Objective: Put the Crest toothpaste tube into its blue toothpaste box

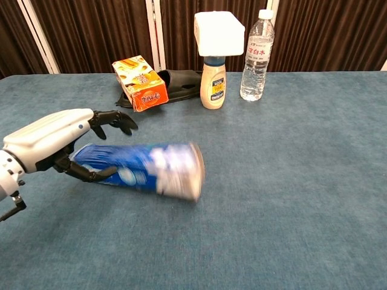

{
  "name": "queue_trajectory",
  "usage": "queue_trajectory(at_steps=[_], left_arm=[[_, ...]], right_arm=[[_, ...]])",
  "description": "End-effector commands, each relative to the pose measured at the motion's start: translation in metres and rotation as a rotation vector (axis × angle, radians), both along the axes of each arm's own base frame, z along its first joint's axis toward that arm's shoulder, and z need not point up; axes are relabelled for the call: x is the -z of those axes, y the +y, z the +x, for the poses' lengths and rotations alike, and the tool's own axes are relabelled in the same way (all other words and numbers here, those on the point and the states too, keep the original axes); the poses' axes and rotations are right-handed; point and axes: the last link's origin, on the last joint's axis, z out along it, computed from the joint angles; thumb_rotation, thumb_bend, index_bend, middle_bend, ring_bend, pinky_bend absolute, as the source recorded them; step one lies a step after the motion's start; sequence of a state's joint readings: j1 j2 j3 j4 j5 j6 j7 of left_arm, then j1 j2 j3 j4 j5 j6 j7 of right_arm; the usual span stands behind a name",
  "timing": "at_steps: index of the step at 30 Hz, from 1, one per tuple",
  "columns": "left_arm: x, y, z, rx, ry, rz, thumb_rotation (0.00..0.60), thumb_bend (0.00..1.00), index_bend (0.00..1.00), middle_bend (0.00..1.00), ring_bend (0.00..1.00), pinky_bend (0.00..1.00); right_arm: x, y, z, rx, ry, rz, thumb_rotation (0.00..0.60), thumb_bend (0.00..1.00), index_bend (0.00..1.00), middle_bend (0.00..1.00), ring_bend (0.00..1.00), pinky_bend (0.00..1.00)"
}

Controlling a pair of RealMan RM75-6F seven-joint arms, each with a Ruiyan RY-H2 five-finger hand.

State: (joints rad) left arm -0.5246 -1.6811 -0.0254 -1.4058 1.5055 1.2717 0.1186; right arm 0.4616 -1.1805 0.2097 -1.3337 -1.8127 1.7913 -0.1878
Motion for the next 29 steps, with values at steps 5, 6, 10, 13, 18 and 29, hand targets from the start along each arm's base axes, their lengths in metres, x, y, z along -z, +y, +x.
queue_trajectory(at_steps=[5, 6, 10, 13, 18, 29], left_arm=[[-0.027, -0.006, -0.006, -0.038, 0.010, 0.027, 0.600, 0.30, 0.12, 0.13, 0.10, 0.18], [-0.033, -0.007, -0.007, -0.037, 0.004, 0.037, 0.600, 0.30, 0.12, 0.13, 0.10, 0.18], [-0.067, -0.019, -0.016, -0.017, -0.039, 0.094, 0.600, 0.30, 0.12, 0.13, 0.10, 0.18], [-0.094, -0.036, -0.031, -0.006, -0.047, 0.124, 0.600, 0.30, 0.12, 0.12, 0.10, 0.17], [-0.127, -0.064, -0.063, -0.030, 0.028, 0.138, 0.600, 0.29, 0.09, 0.10, 0.09, 0.10], [-0.166, -0.109, -0.104, -0.054, 0.090, 0.215, 0.600, 0.19, 0.00, 0.00, 0.00, 0.00]], right_arm=[[0.002, 0.010, -0.008, 0.026, -0.018, 0.020, 0.600, 0.43, 0.18, 0.35, 0.17, 0.24], [0.003, 0.013, -0.010, 0.031, -0.023, 0.025, 0.600, 0.43, 0.18, 0.35, 0.17, 0.24], [0.013, 0.035, -0.024, 0.089, -0.060, 0.086, 0.600, 0.43, 0.18, 0.34, 0.16, 0.24], [0.027, 0.058, -0.040, 0.178, -0.101, 0.165, 0.600, 0.43, 0.16, 0.30, 0.15, 0.24], [0.049, 0.094, -0.066, 0.375, -0.124, 0.301, 0.600, 0.43, 0.02, 0.10, 0.01, 0.13], [0.059, 0.143, -0.085, 0.582, -0.166, 0.412, 0.600, 0.43, 0.00, 0.00, 0.00, 0.00]])
